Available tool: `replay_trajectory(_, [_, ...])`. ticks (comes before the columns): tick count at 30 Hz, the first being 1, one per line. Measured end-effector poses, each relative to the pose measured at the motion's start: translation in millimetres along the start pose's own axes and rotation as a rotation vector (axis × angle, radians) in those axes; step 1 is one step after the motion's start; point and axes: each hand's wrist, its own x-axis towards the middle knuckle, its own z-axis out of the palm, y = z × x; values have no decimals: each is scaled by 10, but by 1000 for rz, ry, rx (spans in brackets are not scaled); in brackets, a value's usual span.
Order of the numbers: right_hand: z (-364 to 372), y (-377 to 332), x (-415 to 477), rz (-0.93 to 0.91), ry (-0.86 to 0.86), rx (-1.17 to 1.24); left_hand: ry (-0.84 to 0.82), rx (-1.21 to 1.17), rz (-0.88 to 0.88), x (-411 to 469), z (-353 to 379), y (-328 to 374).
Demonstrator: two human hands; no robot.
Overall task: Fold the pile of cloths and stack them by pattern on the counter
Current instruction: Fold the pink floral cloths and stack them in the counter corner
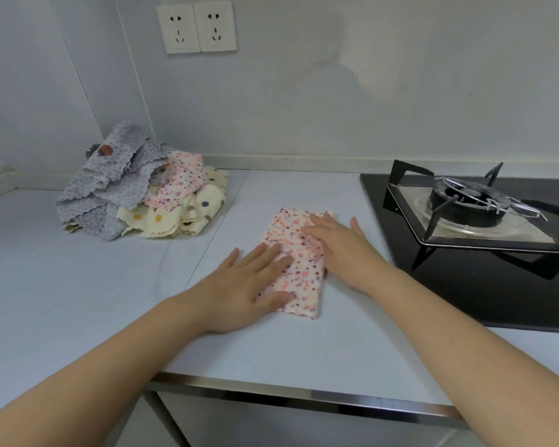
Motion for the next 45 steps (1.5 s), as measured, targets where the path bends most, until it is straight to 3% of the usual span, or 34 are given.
replay_trajectory(2, [-34, -6, -19, -50, 74, 31, 52, -42, -62, 16, 79, 54])
replay_trajectory(7, [-67, 46, -68, -88, 40, -14, 544, -179, -93, 74, 158, 23])
replay_trajectory(12, [-53, -48, -95, -208, 38, 125, 676, -372, -137, 69, 82, 56])
replay_trajectory(17, [49, -186, -130, -200, 17, 416, 696, -525, -117, -5, -47, -97])
replay_trajectory(23, [7, -131, -124, -165, 51, 666, 471, -199, 20, -70, -44, -444])
replay_trajectory(28, [18, -138, -84, -132, 68, 747, 514, -299, 60, -4, 22, -322])
replay_trajectory(32, [-31, -156, -70, -18, 71, 758, 603, -590, -99, 3, -67, -186])
replay_trajectory(36, [-56, -171, -42, 153, 105, 778, 572, -830, -339, 52, -134, -69])
replay_trajectory(45, [-7, -252, -6, 295, 106, 433, 425, -578, -547, 95, -185, 84])
